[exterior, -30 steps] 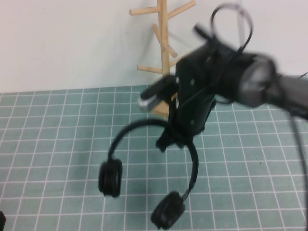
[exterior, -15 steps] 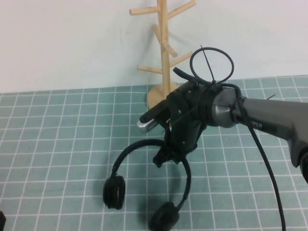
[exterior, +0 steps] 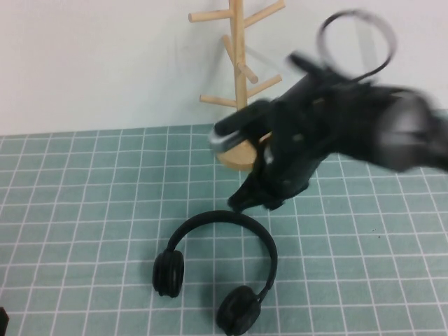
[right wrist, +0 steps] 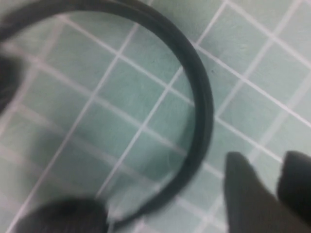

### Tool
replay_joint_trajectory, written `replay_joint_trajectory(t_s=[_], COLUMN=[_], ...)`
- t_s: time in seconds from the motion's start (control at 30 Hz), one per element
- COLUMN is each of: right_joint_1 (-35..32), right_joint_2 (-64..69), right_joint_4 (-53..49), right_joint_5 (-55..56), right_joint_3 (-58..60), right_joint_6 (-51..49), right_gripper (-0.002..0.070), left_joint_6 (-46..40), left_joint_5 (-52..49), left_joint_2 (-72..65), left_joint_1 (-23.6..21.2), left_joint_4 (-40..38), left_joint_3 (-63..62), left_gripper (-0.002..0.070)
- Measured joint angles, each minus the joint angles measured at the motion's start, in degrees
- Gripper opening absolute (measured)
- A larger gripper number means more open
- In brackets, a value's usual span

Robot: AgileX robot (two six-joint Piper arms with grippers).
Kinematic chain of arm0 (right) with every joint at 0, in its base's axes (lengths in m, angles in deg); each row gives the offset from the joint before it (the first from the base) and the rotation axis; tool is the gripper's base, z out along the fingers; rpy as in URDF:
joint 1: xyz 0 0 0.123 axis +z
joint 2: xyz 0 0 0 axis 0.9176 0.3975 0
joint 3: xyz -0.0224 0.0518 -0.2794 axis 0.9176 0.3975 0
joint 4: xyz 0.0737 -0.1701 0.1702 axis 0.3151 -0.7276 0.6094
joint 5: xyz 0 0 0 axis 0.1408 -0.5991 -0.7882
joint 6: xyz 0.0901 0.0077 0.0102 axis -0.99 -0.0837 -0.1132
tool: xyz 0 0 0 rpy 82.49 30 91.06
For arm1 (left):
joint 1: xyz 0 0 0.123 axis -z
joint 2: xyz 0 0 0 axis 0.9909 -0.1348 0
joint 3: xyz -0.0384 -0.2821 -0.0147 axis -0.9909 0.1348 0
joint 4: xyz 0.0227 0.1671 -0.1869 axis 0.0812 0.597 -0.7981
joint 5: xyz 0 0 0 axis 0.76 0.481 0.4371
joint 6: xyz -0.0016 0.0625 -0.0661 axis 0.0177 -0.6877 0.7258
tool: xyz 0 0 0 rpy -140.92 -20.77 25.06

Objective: Take out the headphones from the headphone stand

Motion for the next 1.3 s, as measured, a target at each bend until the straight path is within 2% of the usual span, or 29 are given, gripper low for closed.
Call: replay_joint_trajectory(t_s=[0.03,0.33,0.47,0.93,1.1,1.17,1.3], right_joint_1=[0.0,0.0,0.0,-0.7,-9.6,-16.0,-27.8], right_joint_2=[-2.7,-19.4,-25.3,-34.6,-43.3,-49.0,-59.6], right_joint_4=[0.7,1.1,1.2,-3.7,-3.5,-1.7,0.1], right_joint_5=[-1.4,-21.0,-21.0,-19.6,-11.5,-4.7,8.5], right_joint_3=[1.5,10.9,15.0,14.9,17.2,21.8,34.0], right_joint_6=[-0.2,-0.9,-1.0,0.7,3.8,7.5,8.9], right_gripper=[-0.0007,-0.0006,-0.0006,-0.0006,-0.0006,-0.0006,-0.0006], left_joint_6=[0.0,0.0,0.0,0.0,0.0,0.0,0.0], left_joint_5=[0.0,0.0,0.0,0.0,0.0,0.0,0.0], left_joint_2=[0.0,0.0,0.0,0.0,0.0,0.0,0.0], left_joint_1=[0.0,0.0,0.0,0.0,0.0,0.0,0.0], left_joint_4=[0.0,0.0,0.0,0.0,0.0,0.0,0.0], left_joint_3=[0.0,0.0,0.0,0.0,0.0,0.0,0.0], left_gripper=[-0.0004,-0.0004,-0.0004,-0.0004,-0.0004,-0.0004,-0.0004])
